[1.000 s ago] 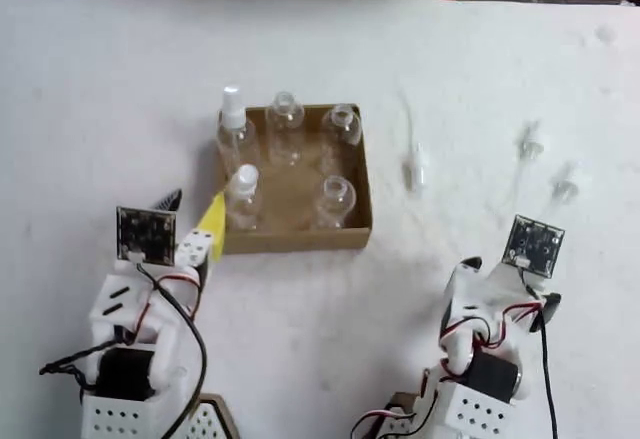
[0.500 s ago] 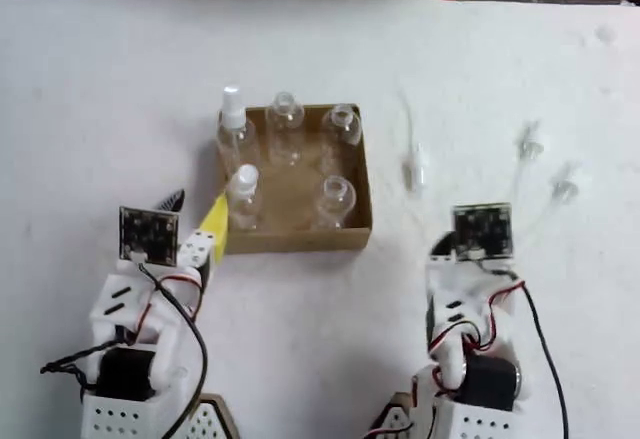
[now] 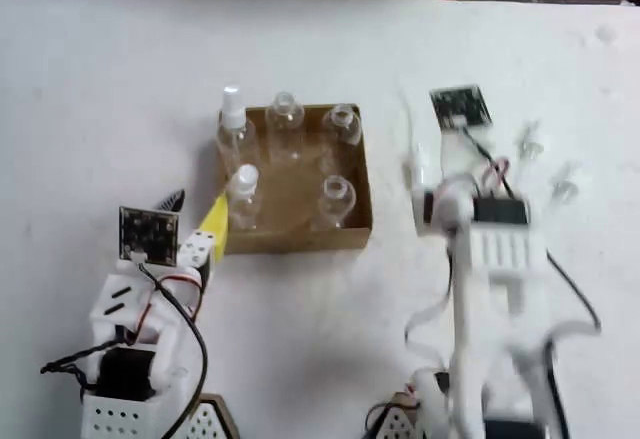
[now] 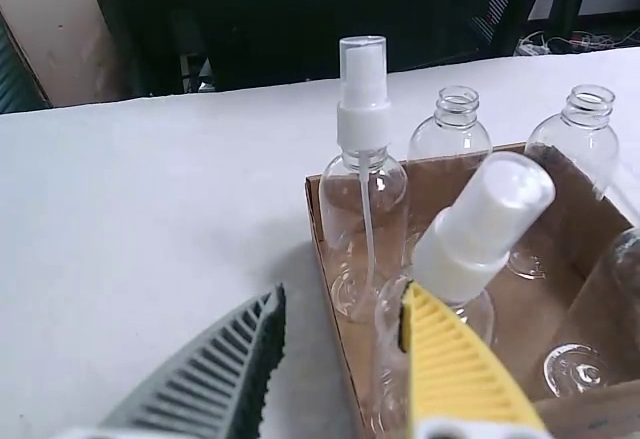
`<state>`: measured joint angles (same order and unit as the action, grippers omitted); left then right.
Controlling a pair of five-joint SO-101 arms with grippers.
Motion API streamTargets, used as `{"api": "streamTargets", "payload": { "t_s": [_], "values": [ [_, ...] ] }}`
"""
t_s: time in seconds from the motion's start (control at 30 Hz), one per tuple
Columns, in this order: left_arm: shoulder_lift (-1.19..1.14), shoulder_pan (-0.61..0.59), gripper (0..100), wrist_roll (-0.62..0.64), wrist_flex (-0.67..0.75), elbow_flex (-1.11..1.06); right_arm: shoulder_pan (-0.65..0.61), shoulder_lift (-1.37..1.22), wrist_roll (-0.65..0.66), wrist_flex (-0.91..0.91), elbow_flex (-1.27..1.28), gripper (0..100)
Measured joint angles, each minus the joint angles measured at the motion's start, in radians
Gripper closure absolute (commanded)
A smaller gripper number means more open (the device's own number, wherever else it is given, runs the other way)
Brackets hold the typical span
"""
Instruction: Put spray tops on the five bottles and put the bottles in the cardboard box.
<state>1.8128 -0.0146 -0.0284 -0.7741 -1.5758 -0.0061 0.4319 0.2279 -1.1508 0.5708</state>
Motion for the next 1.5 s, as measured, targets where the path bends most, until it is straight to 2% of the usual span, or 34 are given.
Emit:
{"api": "streamTargets", "payload": {
  "t_s": [0.1, 0.2, 0.43, 0.67, 0.97, 1.03, 1.13, 1.33, 1.4, 1.5],
  "values": [
    [0.0, 0.0, 82, 0.0, 0.0, 0.0, -0.002, -0.238, -0.054, -0.002, -0.149, 82.2],
    [0.0, 0.0, 82, 0.0, 0.0, 0.0, 0.002, -0.414, -0.074, -0.032, -0.284, 81.1],
    [0.0, 0.0, 82, 0.0, 0.0, 0.0, -0.002, -0.628, -0.078, -0.061, -0.554, 81.1],
    [0.0, 0.0, 82, 0.0, 0.0, 0.0, -0.017, -0.83, 0.055, -0.064, -0.694, 81.1],
    [0.0, 0.0, 82, 0.0, 0.0, 0.0, -0.015, -1.0, 0.077, -0.064, -0.832, 81.3],
    [0.0, 0.0, 82, 0.0, 0.0, 0.0, -0.015, -1.046, 0.08, -0.064, -0.858, 85.5],
    [0.0, 0.0, 82, 0.0, 0.0, 0.0, -0.009, -1.086, 0.094, -0.064, -0.899, 98.5],
    [0.0, 0.0, 82, 0.0, 0.0, 0.0, 0.04, -1.109, 0.301, -0.078, -0.987, 95.4],
    [0.0, 0.0, 82, 0.0, 0.0, 0.0, 0.071, -1.109, 0.423, -0.114, -1.017, 95.4],
    [0.0, 0.002, 82, 0.0, 0.0, 0.0, 0.117, -1.109, 0.678, -0.199, -1.048, 95.4]
  ]
}}
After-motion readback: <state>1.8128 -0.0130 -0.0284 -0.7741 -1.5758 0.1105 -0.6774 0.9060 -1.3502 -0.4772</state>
